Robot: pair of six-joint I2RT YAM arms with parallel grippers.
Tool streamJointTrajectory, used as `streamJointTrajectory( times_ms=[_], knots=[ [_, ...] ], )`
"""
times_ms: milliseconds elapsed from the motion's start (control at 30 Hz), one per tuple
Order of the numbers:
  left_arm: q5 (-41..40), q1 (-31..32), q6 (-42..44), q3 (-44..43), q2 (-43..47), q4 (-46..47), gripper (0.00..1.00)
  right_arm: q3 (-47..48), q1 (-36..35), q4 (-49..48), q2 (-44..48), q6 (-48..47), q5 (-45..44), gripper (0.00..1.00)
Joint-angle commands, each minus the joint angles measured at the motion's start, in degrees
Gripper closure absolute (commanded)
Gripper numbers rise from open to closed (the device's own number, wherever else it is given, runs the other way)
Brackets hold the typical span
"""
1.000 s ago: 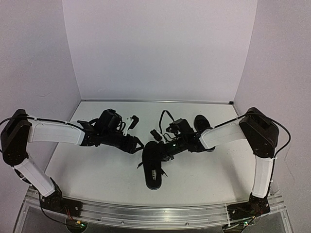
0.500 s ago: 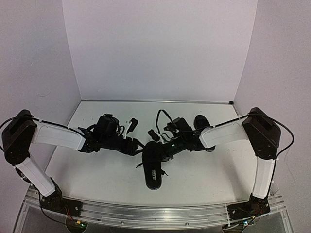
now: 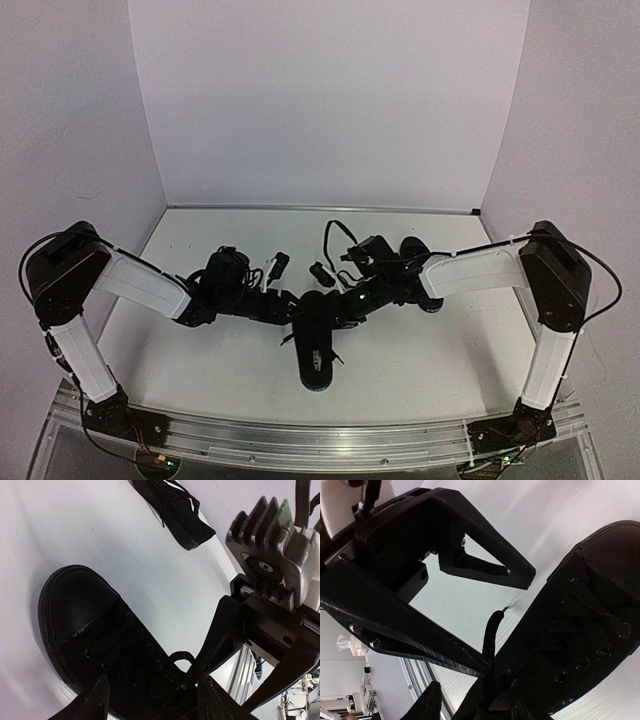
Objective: Tie the shoes
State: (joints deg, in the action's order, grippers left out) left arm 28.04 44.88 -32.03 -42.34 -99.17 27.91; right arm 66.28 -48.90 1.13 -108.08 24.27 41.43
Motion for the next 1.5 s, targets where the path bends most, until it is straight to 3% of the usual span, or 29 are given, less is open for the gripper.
streamJointTrajectory(
  times_ms=[0, 567, 733, 967, 1333, 1467],
  knots=[
    [3.9, -0.3, -3.2, -2.3, -3.3, 6.8, 0.38, 1.7, -0.3, 0.8, 1.2, -1.9, 1.2, 0.57],
    [9.3, -0.2, -9.1, -0.6, -7.6, 19.0, 0.44, 4.3, -0.4, -2.2, -2.9, -1.5, 4.5, 0.59],
    [9.5, -0.3, -8.3, -0.2, -7.2, 18.6, 0.41, 4.7, -0.4, -2.5, -3.6, -1.3, 5.1, 0.60],
    [8.4, 0.7, -3.4, -2.3, -6.9, 10.0, 0.42, 4.9, -0.4, -2.6, -3.2, -1.3, 5.2, 0.60],
    [4.5, 0.7, -2.8, 2.0, -3.3, 7.2, 0.62, 2.4, -0.4, -2.3, -1.1, -1.3, 3.8, 0.60],
    [2.6, 0.6, -2.7, 4.3, -0.8, 7.5, 0.63, 1.3, -0.4, -2.2, -0.4, -1.6, 3.8, 0.60]
  ],
)
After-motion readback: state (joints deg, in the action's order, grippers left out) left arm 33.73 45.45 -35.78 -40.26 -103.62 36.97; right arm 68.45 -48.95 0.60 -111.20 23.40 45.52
